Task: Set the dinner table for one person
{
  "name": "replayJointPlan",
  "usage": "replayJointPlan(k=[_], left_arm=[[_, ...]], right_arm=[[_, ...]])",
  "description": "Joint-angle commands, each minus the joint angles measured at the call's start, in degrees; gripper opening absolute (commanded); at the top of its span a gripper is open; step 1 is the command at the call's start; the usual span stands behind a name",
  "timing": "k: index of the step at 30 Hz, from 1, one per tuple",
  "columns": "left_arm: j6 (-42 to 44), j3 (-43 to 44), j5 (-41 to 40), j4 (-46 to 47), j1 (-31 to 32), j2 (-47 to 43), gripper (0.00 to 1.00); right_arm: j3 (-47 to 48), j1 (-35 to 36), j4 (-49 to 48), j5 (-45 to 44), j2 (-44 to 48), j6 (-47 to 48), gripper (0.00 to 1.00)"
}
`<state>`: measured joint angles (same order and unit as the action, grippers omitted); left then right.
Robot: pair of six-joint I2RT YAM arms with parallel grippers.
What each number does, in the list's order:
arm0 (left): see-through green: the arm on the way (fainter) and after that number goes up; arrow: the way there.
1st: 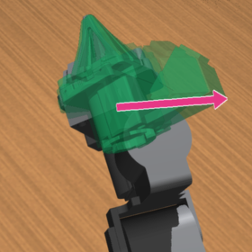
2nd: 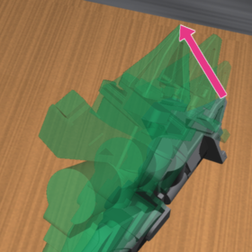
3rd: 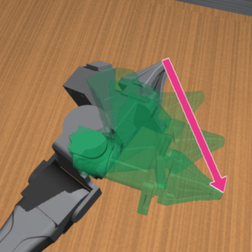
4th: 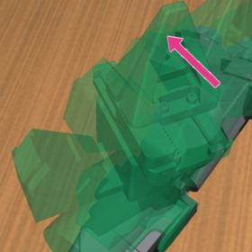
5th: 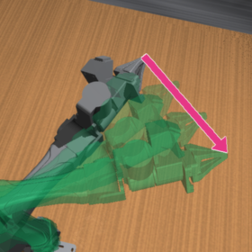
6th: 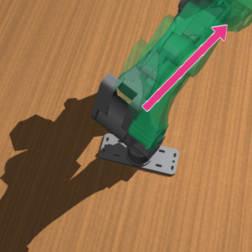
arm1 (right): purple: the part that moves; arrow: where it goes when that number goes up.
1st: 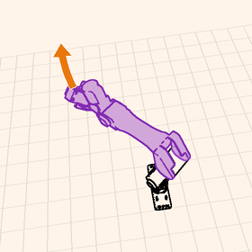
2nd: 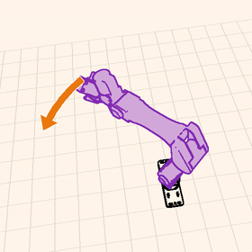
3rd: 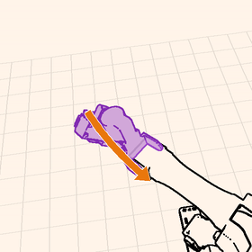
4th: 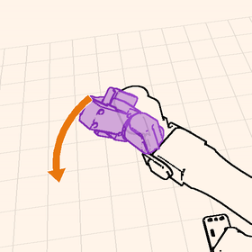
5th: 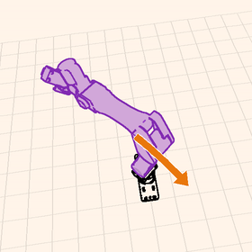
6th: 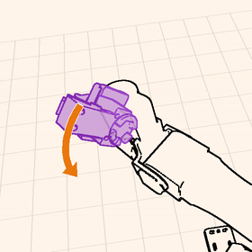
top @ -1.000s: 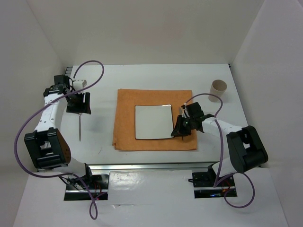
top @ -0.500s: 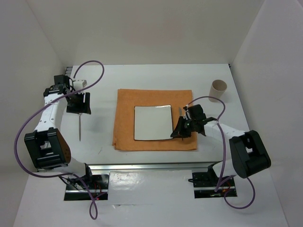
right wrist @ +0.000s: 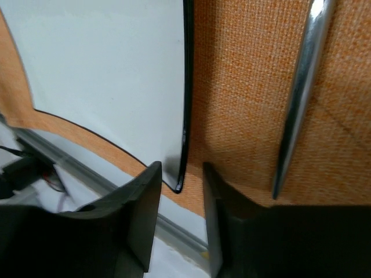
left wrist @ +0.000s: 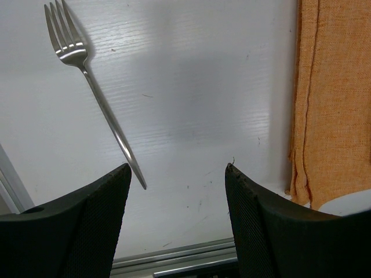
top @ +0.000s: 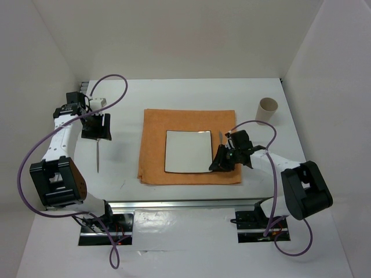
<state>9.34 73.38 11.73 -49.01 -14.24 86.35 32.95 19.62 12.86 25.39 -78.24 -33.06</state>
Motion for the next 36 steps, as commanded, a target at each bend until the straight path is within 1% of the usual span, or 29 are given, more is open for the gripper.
replayJointPlan(k=[1, 2, 5, 6, 10, 11, 13, 14, 16, 18, 19, 23, 25, 27, 29, 30, 31, 36], left_arm=[[2.16, 1.85, -0.65, -0.56, -0.35, -0.74, 0.72], [2.17, 1.85, -0.65, -0.56, -0.35, -0.74, 0.72], [2.17, 0.54, -5.47, -1.08, -0.35, -0.74, 0.72], [2.17, 0.53, -6.62, -1.08, -0.35, -0.74, 0.72], [3.92, -4.03, -11.71, -1.08, -0.35, -0.74, 0.72], [4.8, -5.08, -12.6, -0.56, -0.35, -0.74, 0.72], [5.33, -8.16, -14.7, 0.4, -0.35, -0.13, 0.72], [5.33, -8.87, -16.98, 1.11, -0.35, 0.66, 0.72], [5.33, -9.4, -18.49, 3.65, -0.35, 3.56, 0.72], [3.58, -8.62, -19.81, 5.58, -0.35, 6.63, 0.72], [3.58, -8.61, -19.81, 6.21, -0.35, 7.43, 0.71], [2.79, -7.99, -21.04, 9.38, -0.35, 11.38, 0.71], [3.31, -6.86, -21.04, 9.99, 0.17, 13.49, 0.7], [3.31, -6.15, -22.7, 10.87, 0.18, 16.39, 0.69], [3.31, -5.62, -23.32, 11.57, 0.18, 17.8, 0.66], [3.31, -5.62, -24.46, 11.57, 0.18, 19.28, 0.6], [3.31, -5.62, -24.47, 11.57, 0.18, 20.08, 0.57], [2.79, -4.75, -25.17, 14.39, 0.18, 23.25, 0.5]], right_arm=[[1.76, 0.51, 1.63, -1.74, 0.8, 2.38, 0.45], [2.9, 0.51, 3.21, -2.53, 0.81, 2.38, 0.5], [6.14, 0.51, 7.94, -5.34, 1.94, 2.38, 0.61], [7.03, 0.51, 9.19, -5.87, 1.95, 2.38, 0.62], [11.69, 0.51, 14.99, -9.55, 5.19, 2.38, 0.66], [12.66, 0.51, 16.04, -10.26, 5.9, 2.38, 0.71], [15.56, 0.51, 18.68, -11.14, 7.83, 2.99, 0.72], [16.44, 0.51, 19.39, -11.76, 8.36, 3.61, 0.74], [19.07, 0.51, 21.58, -12.99, 9.07, 4.22, 0.74], [21.27, 0.51, 23.25, -15.27, 9.07, 5.11, 0.75], [21.28, 0.51, 23.26, -16.06, 9.59, 5.98, 0.75], [22.07, 0.51, 23.26, -17.74, 9.59, 7.39, 0.75], [22.07, 0.51, 21.86, -18.27, 8.37, 7.92, 0.75], [22.59, 0.51, 21.85, -18.79, 7.31, 8.53, 0.75], [23.12, 0.51, 21.15, -18.8, 5.73, 8.54, 0.75], [23.73, 0.51, 20.54, -18.8, 5.21, 9.15, 0.75], [23.74, 0.51, 20.54, -18.8, 4.68, 9.15, 0.75], [25.5, 0.51, 20.01, -18.8, 2.56, 9.68, 0.75]])
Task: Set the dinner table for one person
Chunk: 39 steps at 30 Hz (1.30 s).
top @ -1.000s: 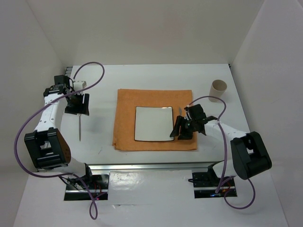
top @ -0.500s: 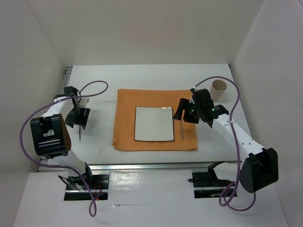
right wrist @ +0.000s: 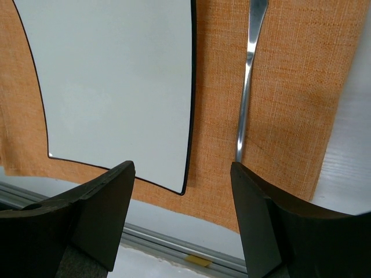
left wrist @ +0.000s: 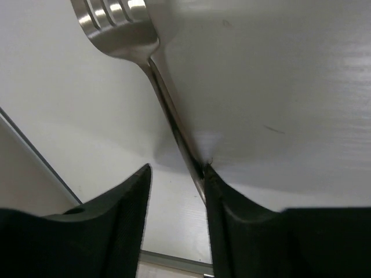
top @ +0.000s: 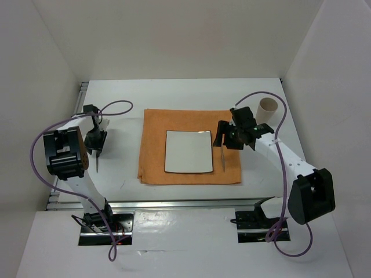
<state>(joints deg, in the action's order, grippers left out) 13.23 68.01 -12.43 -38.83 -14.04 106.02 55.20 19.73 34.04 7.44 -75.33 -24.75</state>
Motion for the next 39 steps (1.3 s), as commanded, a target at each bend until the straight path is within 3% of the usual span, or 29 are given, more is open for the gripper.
replayJointPlan(k=[1, 4, 8, 13, 24, 28, 32, 39], left_arm=[[-1.11, 1.33, 0.2, 4.2, -0.02, 4.28, 0.44], [-1.11, 2.39, 3.44, 3.58, -0.54, 5.87, 0.34], [-1.11, 4.06, 10.56, 0.87, -3.26, 6.48, 0.01], [-1.63, 4.59, 18.13, -1.51, -5.91, 4.21, 0.0], [-9.1, 5.12, 25.08, -2.74, -4.42, -15.13, 0.0], [-14.97, 8.63, 29.2, -5.81, 1.11, -19.18, 0.0], [-20.25, 10.65, 35.18, -7.05, 10.67, -19.71, 0.0], [-30.36, 8.81, 27.47, -8.45, 28.44, -12.51, 0.0]], right_arm=[[3.86, 0.4, -1.17, -0.85, -0.34, 1.37, 0.75], [4.48, 0.4, -0.47, -1.46, -0.87, 1.37, 0.75], [5.01, 0.4, 0.85, -3.04, 0.97, 1.37, 0.75], [5.53, 0.4, 1.99, -3.05, 2.2, 0.24, 0.75], [7.11, 0.4, 3.75, -3.05, 4.31, -0.82, 0.75], [7.72, 0.4, 4.37, -4.37, 4.31, -1.96, 0.75], [8.87, 0.4, 6.29, -5.77, 2.82, -2.49, 0.75], [9.49, 0.4, 6.3, -7.09, 2.82, -4.16, 0.75]])
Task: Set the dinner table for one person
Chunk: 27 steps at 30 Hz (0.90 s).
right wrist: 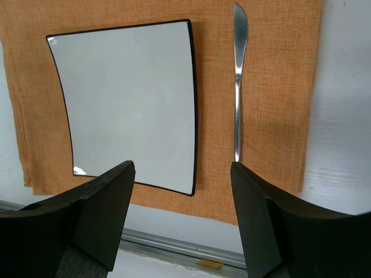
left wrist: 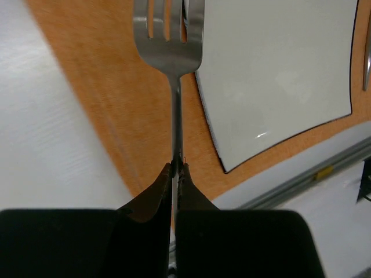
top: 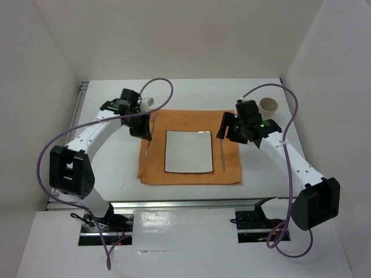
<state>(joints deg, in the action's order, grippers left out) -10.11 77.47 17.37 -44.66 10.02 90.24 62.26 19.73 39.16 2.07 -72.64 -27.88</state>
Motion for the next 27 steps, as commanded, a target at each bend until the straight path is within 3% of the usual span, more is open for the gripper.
replayJointPlan(k=[1, 5, 12, 18, 27], left_arm=[[-8.51, -0.66, -3.55, -2.62, 5.78, 4.5, 0.0], [-16.85, -0.66, -13.72, -4.2, 12.46, 10.83, 0.0], [-27.23, -1.8, -24.91, -0.95, 13.09, 16.02, 0.0], [-30.05, -3.73, -25.28, 0.54, 13.62, 17.95, 0.0], [-27.68, -1.97, -26.15, 2.3, 14.76, 19.28, 0.0]], right_arm=[[2.43, 0.4, 1.19, -2.32, 0.13, -1.04, 0.75], [2.95, 0.4, 2.33, -3.55, 0.13, -1.56, 0.75], [3.48, 0.4, 3.56, -4.09, 0.13, -1.56, 0.75], [2.43, 0.4, 3.56, -4.61, 0.66, -1.56, 0.75], [2.43, 0.4, 3.56, -4.61, 0.13, -1.56, 0.75]])
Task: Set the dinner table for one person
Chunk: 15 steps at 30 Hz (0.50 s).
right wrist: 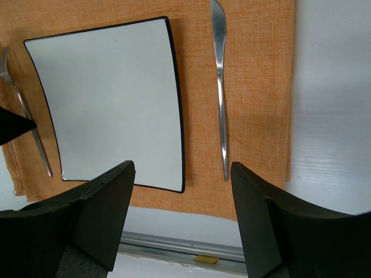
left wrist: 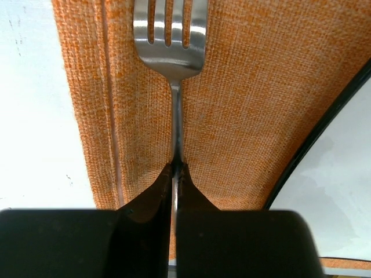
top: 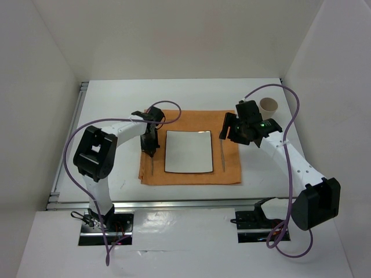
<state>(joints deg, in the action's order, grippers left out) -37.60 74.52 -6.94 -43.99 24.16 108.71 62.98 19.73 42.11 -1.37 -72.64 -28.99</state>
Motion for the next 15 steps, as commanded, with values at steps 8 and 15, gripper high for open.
replayJointPlan(k=[8, 15], left_arm=[[1.75, 0.98, -3.43, 3.29, 1.15, 0.81, 0.0], [3.15, 0.98, -5.72, 3.82, 2.9, -0.95, 0.0]], right_arm=[[1.71, 0.4, 0.61, -0.66, -0.4, -0.45, 0.75], [1.71, 0.4, 0.61, -0.66, -0.4, -0.45, 0.75]])
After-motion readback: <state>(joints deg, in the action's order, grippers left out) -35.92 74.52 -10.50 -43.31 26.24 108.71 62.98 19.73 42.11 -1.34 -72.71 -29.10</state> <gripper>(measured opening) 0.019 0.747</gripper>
